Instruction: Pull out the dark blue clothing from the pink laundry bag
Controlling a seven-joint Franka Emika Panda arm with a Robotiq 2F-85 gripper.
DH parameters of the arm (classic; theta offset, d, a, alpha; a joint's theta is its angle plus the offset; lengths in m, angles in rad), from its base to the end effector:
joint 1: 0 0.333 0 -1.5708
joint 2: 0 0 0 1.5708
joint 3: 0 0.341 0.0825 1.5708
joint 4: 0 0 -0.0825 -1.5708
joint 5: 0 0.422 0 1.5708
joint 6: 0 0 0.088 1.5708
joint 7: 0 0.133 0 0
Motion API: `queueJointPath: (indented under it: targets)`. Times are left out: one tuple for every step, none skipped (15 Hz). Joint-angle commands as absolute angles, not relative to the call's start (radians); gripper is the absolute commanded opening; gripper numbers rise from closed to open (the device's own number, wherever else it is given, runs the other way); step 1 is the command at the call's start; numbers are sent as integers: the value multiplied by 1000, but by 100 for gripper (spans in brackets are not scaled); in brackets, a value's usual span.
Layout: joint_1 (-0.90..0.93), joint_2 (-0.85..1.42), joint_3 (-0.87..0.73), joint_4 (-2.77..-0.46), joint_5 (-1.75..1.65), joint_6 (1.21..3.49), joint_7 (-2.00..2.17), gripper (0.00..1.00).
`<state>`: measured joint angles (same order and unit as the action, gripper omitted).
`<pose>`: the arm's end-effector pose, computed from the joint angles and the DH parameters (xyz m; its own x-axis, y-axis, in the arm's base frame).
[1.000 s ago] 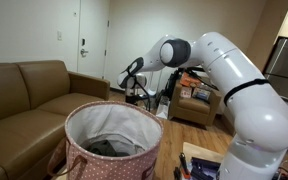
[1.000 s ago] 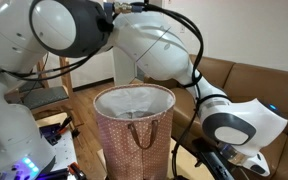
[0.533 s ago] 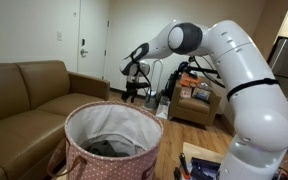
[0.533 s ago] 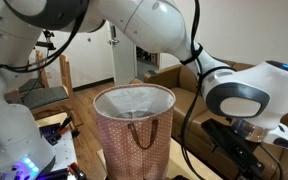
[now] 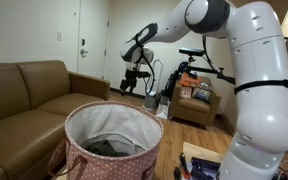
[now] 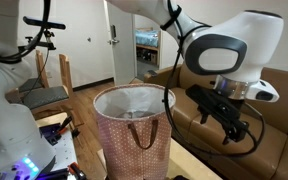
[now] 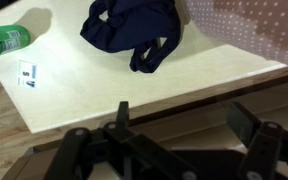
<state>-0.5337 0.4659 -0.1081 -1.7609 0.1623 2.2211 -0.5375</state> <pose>0.5684 -0.4076 0.2769 0.9808 -0.1914 0.0369 -0.1884 -0.9795 -0.0715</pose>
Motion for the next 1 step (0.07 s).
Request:
queueJointPath:
  targets:
    - [-505, 436, -127, -1783, 174, 2192, -554, 100]
